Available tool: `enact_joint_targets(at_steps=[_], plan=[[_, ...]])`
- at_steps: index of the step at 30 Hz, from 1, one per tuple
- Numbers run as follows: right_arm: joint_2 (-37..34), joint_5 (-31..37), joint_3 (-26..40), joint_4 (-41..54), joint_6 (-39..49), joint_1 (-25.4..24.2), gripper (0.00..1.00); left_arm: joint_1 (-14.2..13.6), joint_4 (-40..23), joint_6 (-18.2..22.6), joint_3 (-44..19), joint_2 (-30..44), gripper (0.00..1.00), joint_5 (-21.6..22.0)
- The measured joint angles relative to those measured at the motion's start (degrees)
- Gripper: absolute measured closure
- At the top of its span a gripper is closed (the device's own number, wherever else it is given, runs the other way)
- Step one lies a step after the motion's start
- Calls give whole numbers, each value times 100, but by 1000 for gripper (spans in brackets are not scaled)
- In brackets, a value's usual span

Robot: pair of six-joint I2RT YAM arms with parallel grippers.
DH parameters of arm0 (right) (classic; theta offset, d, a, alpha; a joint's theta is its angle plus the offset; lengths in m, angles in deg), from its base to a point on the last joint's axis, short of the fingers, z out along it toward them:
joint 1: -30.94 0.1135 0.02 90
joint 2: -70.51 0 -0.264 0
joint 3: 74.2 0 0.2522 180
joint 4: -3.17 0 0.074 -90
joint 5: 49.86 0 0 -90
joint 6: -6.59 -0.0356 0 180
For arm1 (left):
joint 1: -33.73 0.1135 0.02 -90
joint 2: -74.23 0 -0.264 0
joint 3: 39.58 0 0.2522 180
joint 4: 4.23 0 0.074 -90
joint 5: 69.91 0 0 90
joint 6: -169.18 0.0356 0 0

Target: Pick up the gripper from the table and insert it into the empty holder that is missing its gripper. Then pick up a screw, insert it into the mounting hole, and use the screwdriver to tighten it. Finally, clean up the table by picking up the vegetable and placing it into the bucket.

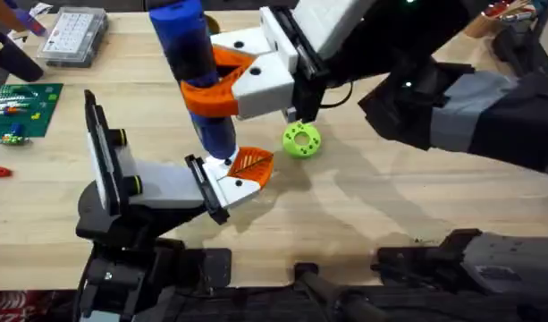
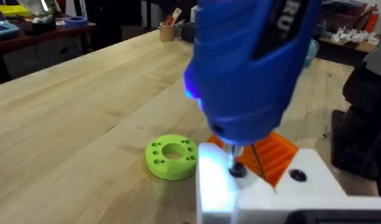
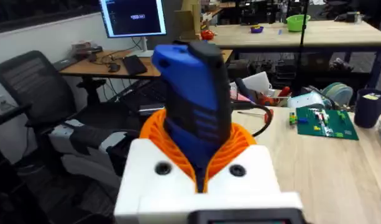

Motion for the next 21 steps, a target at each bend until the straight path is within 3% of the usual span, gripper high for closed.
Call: enact_joint_targets(at_steps=[21], plan=[[14,-2,0,28,-105,0,962,0,0,0,0,0,984,0]])
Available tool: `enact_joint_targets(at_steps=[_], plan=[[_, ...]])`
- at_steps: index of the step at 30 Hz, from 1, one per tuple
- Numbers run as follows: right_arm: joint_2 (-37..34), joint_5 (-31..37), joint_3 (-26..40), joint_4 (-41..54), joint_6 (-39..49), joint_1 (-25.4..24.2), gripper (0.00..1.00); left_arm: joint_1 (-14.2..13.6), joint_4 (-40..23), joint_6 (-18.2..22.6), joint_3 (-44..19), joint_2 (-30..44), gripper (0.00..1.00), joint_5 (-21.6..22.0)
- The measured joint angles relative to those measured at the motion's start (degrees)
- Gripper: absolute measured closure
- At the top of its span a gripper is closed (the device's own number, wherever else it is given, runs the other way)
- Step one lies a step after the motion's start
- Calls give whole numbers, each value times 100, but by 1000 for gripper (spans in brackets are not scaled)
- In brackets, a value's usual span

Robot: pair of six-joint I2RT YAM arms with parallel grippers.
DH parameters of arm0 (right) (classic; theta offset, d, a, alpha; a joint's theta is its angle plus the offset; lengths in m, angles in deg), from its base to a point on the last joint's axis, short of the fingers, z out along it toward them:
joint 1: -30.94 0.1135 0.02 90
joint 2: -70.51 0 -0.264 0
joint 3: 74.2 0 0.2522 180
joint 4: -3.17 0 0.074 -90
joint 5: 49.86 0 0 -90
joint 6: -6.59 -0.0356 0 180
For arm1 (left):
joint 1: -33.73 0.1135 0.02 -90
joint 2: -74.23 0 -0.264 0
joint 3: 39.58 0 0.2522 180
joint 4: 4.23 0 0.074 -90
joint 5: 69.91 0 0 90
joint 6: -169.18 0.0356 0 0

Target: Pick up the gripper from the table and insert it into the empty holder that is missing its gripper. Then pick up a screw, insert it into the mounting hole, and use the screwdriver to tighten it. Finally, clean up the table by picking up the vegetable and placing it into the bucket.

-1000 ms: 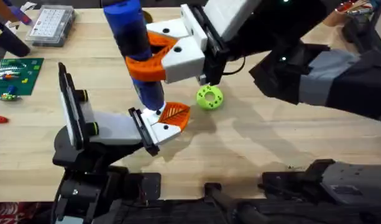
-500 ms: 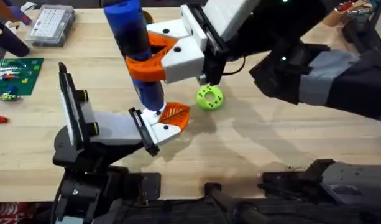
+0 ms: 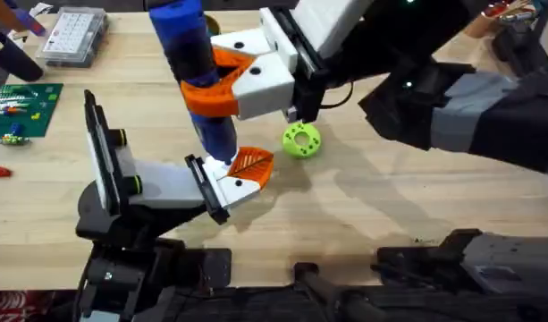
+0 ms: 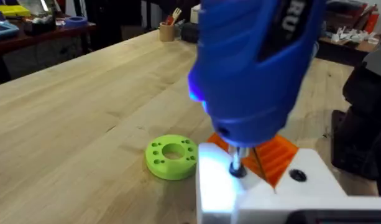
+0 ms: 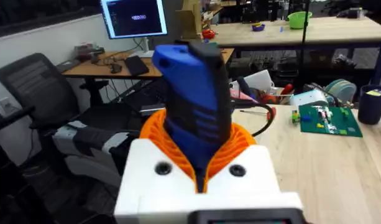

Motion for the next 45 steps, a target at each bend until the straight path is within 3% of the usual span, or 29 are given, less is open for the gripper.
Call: enact_joint_targets(at_steps=[45], plan=[[211,9,1,358,331,44,962,0,0,0,0,0,984,0]])
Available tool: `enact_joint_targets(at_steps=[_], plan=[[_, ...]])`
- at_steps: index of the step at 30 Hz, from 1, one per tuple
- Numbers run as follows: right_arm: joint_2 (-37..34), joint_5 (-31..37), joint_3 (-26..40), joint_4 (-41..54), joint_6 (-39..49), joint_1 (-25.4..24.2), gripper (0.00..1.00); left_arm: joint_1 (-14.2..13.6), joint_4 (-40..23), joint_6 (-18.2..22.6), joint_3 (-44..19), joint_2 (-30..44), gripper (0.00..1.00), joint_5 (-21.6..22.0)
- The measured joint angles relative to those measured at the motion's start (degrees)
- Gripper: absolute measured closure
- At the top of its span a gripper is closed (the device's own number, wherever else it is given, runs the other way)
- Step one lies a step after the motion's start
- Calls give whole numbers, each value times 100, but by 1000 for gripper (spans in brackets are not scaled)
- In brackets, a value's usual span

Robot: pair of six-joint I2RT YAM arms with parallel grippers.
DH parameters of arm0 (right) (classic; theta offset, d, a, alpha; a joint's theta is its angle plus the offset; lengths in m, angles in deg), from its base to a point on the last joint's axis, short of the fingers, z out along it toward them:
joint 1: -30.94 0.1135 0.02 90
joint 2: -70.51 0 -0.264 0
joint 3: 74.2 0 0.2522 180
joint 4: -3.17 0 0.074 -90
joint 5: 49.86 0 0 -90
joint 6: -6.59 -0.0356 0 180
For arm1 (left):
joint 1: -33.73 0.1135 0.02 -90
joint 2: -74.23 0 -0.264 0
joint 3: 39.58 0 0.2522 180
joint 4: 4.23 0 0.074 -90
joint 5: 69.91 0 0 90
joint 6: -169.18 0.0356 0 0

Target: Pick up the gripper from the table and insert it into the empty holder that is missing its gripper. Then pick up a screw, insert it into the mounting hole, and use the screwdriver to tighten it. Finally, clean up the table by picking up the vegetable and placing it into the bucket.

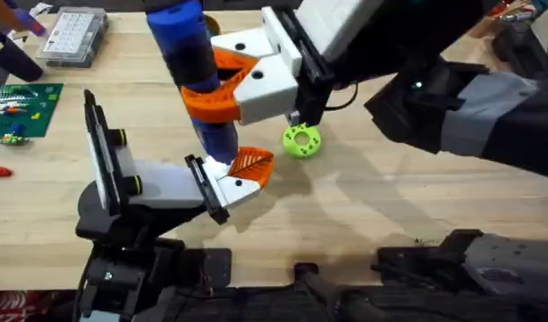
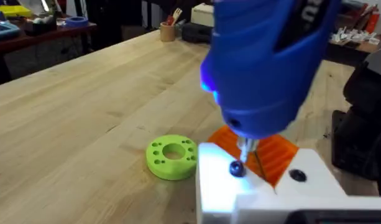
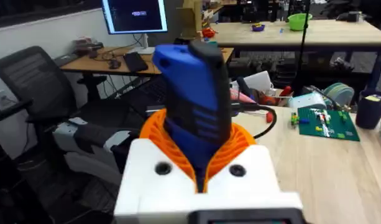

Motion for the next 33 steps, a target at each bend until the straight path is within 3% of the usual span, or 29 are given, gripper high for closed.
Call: enact_joint_targets(at_steps=[33], plan=[[0,17,0,31,145,5,962,0,0,0,0,0,984,0]])
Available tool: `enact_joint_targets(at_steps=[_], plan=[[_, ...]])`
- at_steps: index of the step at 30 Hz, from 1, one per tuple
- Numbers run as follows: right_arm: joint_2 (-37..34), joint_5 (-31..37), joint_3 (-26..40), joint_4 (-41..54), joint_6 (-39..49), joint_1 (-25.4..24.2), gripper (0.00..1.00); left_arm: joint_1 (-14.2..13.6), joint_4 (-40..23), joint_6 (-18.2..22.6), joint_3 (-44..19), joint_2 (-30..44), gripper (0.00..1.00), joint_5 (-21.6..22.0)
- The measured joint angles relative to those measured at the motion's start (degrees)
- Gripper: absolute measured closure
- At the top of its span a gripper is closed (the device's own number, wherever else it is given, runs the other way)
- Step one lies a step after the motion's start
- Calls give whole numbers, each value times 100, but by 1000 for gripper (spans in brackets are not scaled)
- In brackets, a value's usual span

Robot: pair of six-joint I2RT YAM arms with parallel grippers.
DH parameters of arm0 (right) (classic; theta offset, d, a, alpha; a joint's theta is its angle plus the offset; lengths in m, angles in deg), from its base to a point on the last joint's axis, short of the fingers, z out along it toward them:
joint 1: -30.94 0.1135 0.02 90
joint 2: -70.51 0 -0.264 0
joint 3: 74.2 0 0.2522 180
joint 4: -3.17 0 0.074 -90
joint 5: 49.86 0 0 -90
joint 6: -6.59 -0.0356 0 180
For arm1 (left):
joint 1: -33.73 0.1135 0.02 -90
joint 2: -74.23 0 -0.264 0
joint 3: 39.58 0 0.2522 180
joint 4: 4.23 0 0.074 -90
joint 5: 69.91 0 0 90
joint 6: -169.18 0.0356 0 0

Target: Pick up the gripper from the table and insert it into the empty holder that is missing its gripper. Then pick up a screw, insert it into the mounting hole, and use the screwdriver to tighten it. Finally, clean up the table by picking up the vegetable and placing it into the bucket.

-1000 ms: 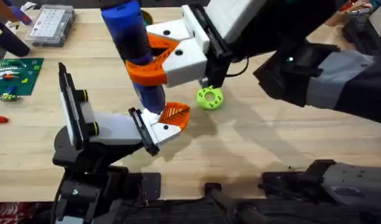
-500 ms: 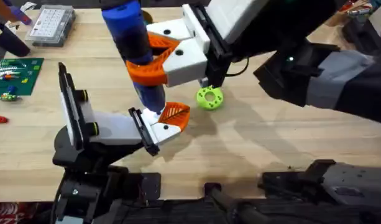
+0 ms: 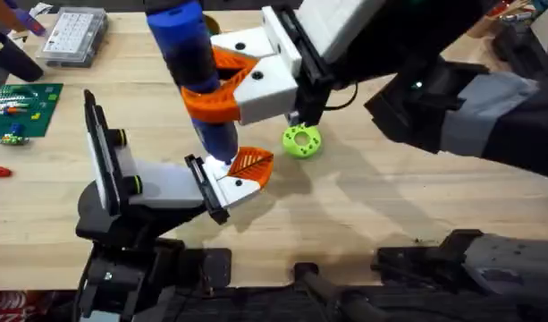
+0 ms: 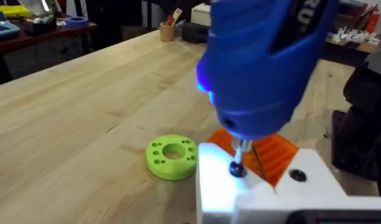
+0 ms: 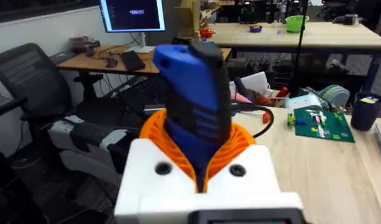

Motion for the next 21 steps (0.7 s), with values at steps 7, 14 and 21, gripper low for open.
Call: enact_joint_targets(at_steps=[7,14,21], plan=[[0,0,-1,2,0,36,962,0,0,0,0,0,984,0],[0,0,1,8,1,36,962,0,2,0,0,0,984,0],[0,0,-1,11,110,36,961,0,0,2,0,0,984,0]])
